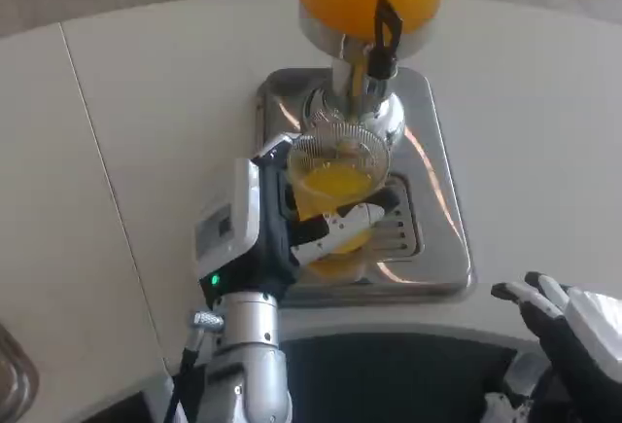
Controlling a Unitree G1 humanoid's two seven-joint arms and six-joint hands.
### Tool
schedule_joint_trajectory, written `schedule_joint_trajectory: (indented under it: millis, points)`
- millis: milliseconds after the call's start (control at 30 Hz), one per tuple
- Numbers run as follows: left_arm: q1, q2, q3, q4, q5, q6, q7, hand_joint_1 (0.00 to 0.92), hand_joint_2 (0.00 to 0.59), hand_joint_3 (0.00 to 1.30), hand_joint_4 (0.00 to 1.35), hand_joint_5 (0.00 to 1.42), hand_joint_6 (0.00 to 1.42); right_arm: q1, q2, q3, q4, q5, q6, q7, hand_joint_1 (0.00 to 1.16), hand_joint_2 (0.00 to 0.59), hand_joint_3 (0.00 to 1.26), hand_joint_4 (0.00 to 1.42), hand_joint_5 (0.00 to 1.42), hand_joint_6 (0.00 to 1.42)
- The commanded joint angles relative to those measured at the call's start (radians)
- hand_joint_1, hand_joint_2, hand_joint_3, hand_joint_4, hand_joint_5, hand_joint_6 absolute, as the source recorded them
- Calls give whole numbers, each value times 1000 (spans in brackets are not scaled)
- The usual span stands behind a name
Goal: Grasp the cup under the faucet to collect the drink, then remove the cup.
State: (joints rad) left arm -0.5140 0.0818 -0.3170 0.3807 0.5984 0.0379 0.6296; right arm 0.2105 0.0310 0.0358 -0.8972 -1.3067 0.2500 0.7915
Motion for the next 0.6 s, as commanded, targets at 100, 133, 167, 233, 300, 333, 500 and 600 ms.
schedule_joint_trajectory:
  millis: [100, 133, 167, 233, 300, 333, 500, 600]
  points:
    - [42, 62, 48, -111, -2, -64, -42, 570, 37, 953, 1142, 1363, 1424, -14, 8, 23, 23, -13, 8, -35, 764, 481, 124, 0, 0, 0]
    - [48, 70, 56, -125, -6, -70, -51, 571, 36, 953, 1142, 1363, 1424, -15, 9, 26, 26, -14, 9, -39, 763, 481, 124, 0, 0, 0]
    - [52, 74, 62, -134, -9, -74, -58, 571, 35, 953, 1142, 1363, 1424, -16, 11, 31, 29, -16, 9, -44, 762, 481, 124, 0, 0, 0]
    - [62, 87, 78, -159, -16, -86, -75, 572, 33, 953, 1142, 1363, 1424, -20, 14, 38, 33, -19, 11, -52, 761, 481, 121, 0, 0, 0]
    - [73, 102, 92, -182, -22, -96, -93, 572, 32, 952, 1142, 1363, 1424, -25, 21, 49, 40, -27, 11, -60, 758, 480, 119, 0, 0, 0]
    - [80, 112, 99, -197, -24, -103, -103, 572, 31, 952, 1142, 1363, 1424, -27, 24, 55, 42, -32, 12, -63, 756, 479, 118, 0, 0, 0]
    - [114, 148, 136, -244, -37, -123, -148, 573, 30, 952, 1142, 1363, 1424, -39, 37, 84, 49, -57, 11, -74, 750, 474, 116, 0, 0, 0]
    - [140, 174, 161, -282, -49, -138, -180, 574, 28, 952, 1143, 1363, 1424, -48, 39, 95, 47, -71, 13, -72, 747, 472, 116, 0, 0, 0]
